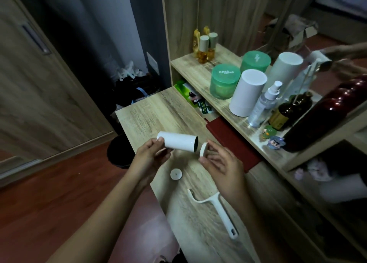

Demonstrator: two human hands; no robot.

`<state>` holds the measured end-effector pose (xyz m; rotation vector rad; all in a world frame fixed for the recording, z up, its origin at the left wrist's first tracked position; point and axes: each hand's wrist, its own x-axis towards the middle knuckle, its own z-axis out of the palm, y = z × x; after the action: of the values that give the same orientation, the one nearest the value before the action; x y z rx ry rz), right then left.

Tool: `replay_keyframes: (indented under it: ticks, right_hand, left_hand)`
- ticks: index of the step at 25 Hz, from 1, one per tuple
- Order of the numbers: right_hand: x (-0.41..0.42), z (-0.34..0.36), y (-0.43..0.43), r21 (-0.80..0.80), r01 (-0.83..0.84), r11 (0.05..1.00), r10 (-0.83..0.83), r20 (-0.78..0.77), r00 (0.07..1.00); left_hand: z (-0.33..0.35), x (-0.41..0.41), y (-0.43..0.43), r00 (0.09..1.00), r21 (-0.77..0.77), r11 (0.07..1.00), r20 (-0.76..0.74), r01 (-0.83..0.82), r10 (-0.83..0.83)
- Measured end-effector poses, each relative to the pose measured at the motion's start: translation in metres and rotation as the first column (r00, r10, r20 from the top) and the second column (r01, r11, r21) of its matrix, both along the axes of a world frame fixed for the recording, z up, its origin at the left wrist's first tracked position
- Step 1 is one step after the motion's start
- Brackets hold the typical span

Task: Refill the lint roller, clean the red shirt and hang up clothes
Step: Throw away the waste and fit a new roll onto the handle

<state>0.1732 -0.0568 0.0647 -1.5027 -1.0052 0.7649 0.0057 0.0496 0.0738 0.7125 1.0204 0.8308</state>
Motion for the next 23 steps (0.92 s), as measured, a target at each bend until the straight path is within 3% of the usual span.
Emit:
replay_keyframes:
  ticks: [3, 6, 23]
  right_hand:
    - [-0.013, 0.04, -0.014, 0.099, -0.044, 0.994, 0.041, 0.038, 0.998]
    - [-0.022, 0.061, -0.022, 0.174, -0.047, 0.984, 0.027, 0.116, 0.993]
    - [-0.023, 0.084, -0.029, 0.309, -0.021, 0.951, -0.124, 0.441, 0.889]
  left_hand:
    - [0.02, -0.008, -0.017, 0.992, -0.038, 0.999, 0.125, 0.001, 0.004]
    - [0.037, -0.01, -0.024, 0.987, -0.021, 0.999, 0.157, 0.041, -0.037]
    - [0.062, -0.008, -0.03, 0.954, -0.031, 0.995, 0.289, 0.097, -0.084]
